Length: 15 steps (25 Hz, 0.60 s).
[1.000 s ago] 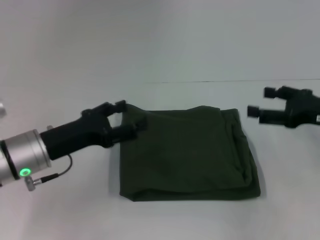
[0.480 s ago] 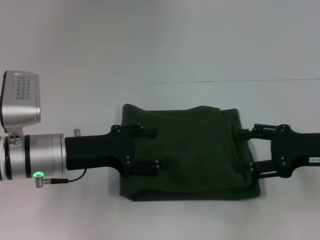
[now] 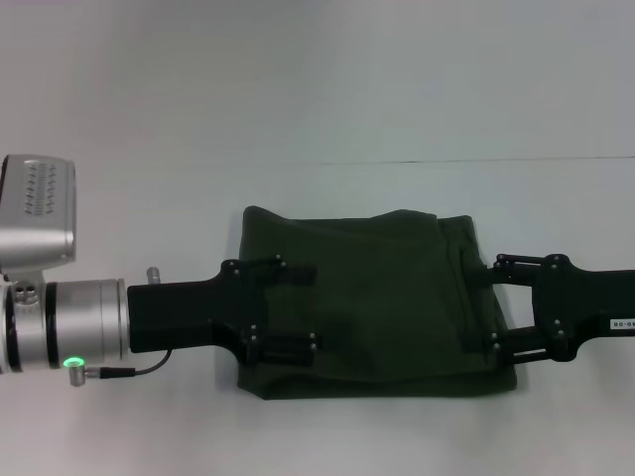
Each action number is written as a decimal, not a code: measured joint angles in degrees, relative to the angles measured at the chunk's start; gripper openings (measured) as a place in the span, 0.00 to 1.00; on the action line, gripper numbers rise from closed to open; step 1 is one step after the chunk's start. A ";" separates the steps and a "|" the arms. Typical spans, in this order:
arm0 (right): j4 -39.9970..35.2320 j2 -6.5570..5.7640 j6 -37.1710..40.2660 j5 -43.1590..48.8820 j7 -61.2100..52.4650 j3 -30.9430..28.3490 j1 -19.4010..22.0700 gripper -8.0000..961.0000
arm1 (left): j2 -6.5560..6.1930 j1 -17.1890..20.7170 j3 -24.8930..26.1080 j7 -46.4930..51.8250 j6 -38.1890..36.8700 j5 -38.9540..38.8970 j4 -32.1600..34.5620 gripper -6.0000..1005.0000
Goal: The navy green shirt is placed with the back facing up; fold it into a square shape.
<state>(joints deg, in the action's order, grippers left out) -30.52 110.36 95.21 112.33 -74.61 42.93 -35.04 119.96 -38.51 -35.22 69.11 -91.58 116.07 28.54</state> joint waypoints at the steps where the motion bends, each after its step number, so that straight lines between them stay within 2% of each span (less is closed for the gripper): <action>1: 0.01 -0.03 0.14 0.00 -0.05 0.02 0.01 0.97 | 0.00 0.00 -0.02 -0.12 -0.06 0.05 0.00 0.91; 15: -0.07 -0.21 1.72 -0.01 -0.35 0.06 0.39 0.97 | 0.01 0.11 -0.01 -0.29 -2.07 0.45 0.17 0.91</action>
<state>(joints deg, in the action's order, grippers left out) -30.59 110.15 96.93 112.32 -74.96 42.98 -34.66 119.97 -38.40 -35.22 68.82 -93.66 116.53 28.71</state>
